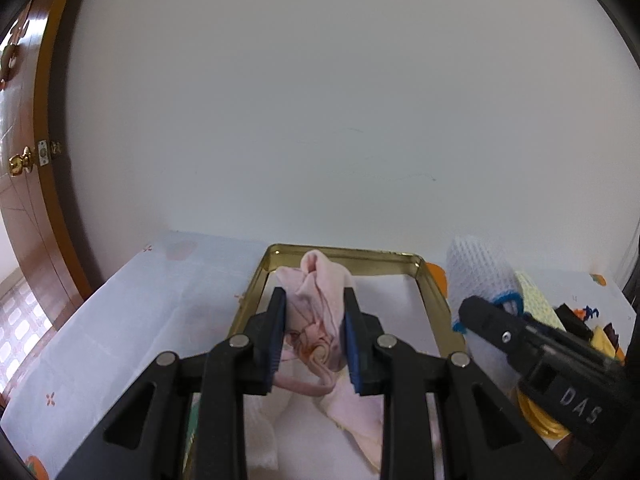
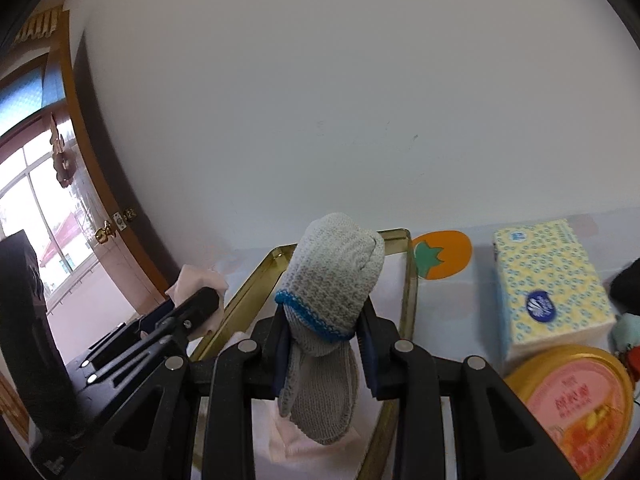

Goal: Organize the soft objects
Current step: 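Carry the pink cloth and grey sock over the gold tray with both tools, then open both tools to release the pink cloth and grey sock into the tray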

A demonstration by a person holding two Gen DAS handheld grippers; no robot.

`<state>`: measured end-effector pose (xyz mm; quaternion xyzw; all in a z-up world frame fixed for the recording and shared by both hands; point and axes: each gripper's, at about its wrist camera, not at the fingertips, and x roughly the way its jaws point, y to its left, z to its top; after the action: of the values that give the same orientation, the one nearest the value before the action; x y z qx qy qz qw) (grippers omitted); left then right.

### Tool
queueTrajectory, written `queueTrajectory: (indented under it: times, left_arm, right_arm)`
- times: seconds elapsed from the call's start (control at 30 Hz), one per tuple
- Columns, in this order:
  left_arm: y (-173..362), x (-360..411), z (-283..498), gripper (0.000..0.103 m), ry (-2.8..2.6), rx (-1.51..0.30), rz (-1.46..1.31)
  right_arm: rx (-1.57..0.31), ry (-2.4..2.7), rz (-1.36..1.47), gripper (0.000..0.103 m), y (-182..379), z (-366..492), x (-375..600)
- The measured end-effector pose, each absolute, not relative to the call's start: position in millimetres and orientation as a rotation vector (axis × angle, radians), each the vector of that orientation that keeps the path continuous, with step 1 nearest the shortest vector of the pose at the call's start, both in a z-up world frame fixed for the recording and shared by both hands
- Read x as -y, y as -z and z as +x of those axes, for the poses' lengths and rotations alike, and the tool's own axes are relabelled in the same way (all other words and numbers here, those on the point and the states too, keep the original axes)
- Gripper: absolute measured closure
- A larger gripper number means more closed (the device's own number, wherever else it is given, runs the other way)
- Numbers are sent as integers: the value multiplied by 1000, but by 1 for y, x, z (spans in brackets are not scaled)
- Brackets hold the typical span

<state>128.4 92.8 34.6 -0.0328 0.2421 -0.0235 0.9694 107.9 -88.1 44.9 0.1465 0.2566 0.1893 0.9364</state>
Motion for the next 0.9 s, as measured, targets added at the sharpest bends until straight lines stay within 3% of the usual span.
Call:
queueTrajectory:
  times: [0.47, 0.8, 0.9]
  left_arm:
    - [-30, -90, 157, 78, -60, -626, -2]
    - [-27, -89, 164, 78, -105, -650, 23]
    - [-23, -91, 167, 66, -122, -661, 17]
  right_arm:
    - [-692, -428, 318, 70, -29, 157, 78]
    - [-685, -426, 261, 70, -31, 149, 69]
    - [-674, -431, 265, 65, -33, 150, 67]
